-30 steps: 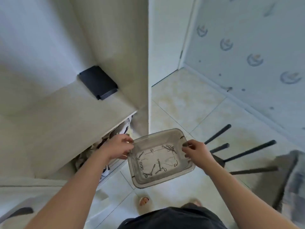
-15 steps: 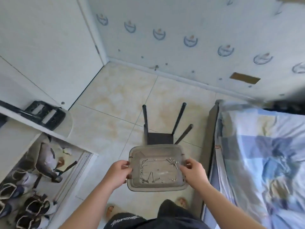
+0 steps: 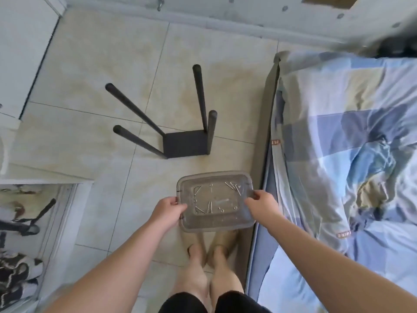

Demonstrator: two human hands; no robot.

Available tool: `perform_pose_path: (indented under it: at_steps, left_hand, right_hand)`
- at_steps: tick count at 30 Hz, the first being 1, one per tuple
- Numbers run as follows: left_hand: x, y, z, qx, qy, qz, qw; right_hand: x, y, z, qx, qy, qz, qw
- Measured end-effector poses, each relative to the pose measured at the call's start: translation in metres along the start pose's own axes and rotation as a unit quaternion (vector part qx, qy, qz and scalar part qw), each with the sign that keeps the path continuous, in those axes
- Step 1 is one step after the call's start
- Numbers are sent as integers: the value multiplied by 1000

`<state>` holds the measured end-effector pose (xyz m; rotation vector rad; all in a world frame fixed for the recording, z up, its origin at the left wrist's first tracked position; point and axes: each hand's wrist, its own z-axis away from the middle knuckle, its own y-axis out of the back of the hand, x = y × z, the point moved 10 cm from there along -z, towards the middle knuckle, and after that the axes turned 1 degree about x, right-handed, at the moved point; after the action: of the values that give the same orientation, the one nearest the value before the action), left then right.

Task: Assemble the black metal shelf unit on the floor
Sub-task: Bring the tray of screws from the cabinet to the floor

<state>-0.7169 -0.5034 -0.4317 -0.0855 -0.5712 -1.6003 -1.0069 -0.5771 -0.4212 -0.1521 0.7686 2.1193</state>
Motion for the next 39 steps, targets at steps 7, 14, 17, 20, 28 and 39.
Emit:
perform_pose_path:
  at_steps: [7,14,17,20,28,39]
  left_hand:
    - [-50,-67,-152,-21,13,-28,999]
    - [-102,-120,-303,-9,9,-4,1000]
    - [-109,-133,-349,-5,-7,-8,1000]
    - [-108,-134,-378,17,-28,-6,999]
    - [-109,-118,-398,18,-38,-58,997]
    - [-50,-93,-188,-22,-131,-322,937]
  right_hand:
    - [68,-79,-147,-6,-47,-34,998]
    - [115,-153,-293,-19,-56,-79,995]
    - [126,-179,-334,-17,-40,-92,995]
    - [127,-200,-358,-23,-12,-110,994]
    - [112,-213,-367,-43,5,-132,990]
    - [54,-130,-176,-43,127,147,980]
